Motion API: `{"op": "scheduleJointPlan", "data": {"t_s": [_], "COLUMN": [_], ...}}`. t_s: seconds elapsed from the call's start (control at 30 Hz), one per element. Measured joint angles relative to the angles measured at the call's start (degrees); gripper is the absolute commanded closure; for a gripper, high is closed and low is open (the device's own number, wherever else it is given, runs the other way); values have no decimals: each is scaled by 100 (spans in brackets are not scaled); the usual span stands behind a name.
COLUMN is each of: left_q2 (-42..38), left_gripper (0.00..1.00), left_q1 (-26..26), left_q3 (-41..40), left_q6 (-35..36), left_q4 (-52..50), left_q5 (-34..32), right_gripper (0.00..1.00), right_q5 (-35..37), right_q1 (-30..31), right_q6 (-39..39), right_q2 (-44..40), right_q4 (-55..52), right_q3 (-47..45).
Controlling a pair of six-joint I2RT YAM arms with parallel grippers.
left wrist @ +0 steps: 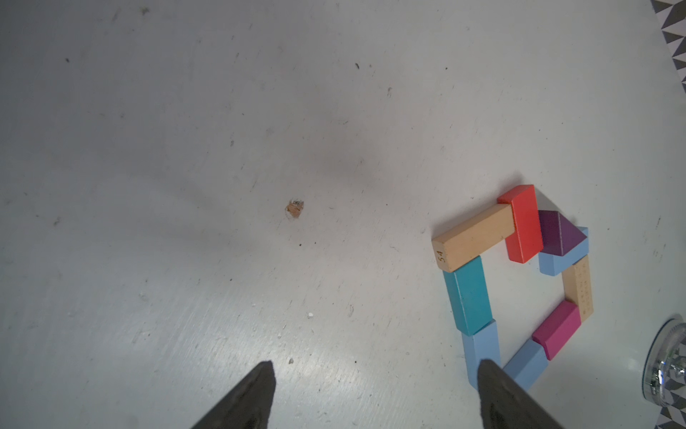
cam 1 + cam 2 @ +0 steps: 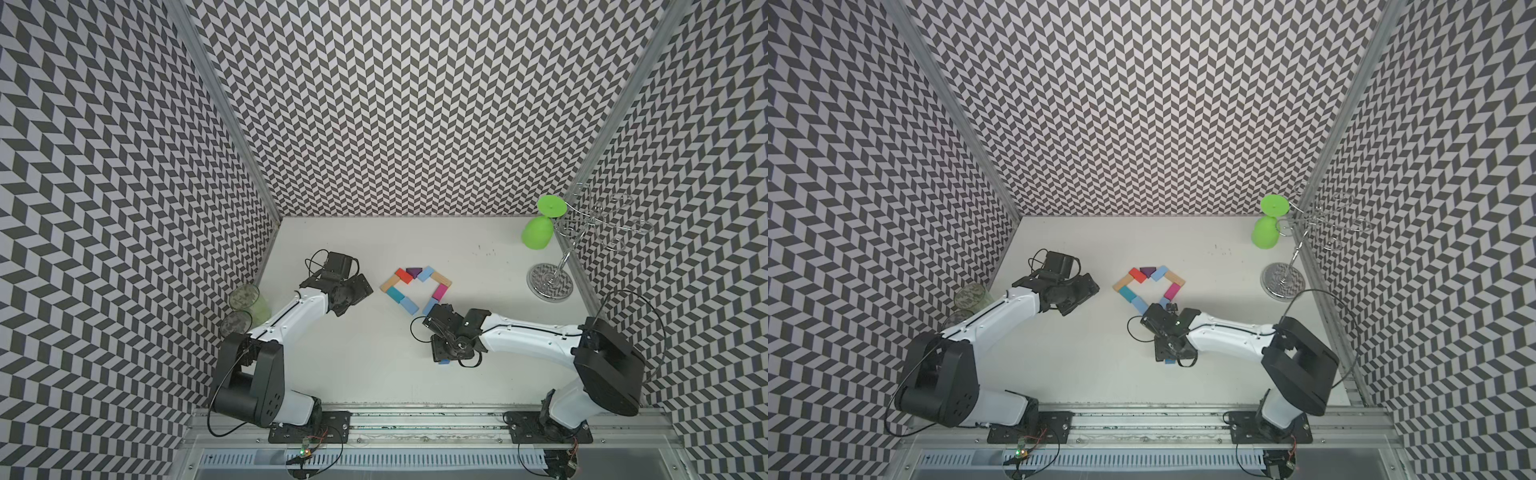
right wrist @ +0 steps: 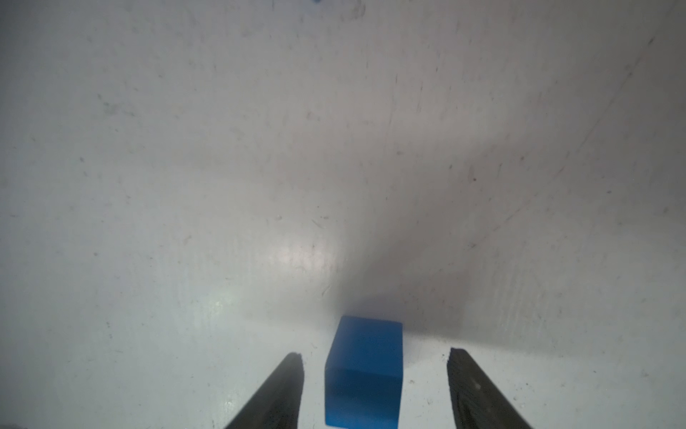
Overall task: Assemble a heart with building blocks
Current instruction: Pick up the building block from the center of the board.
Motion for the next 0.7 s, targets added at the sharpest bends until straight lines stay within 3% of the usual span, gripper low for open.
{"op": "scheduleJointPlan", "data": {"t_s": [0.2, 0.53, 0.7], "left_q2": [0, 0, -2], "left_gripper": [13, 13, 13], "left_q1": [2, 42, 76], "left_q3": [-42, -76, -85], "left_q6": [0, 11, 11], "left_q4": [4, 2, 7], "left_q5": [2, 2, 2], "right_gripper": [64, 69, 69], "right_q5": [-37, -79, 37], "right_q1": [57, 111, 131], "right_q6": [13, -44, -483], "right_q2": [2, 9, 251], "right_q4": [-24, -136, -382], "right_q3": [-7, 15, 481]}}
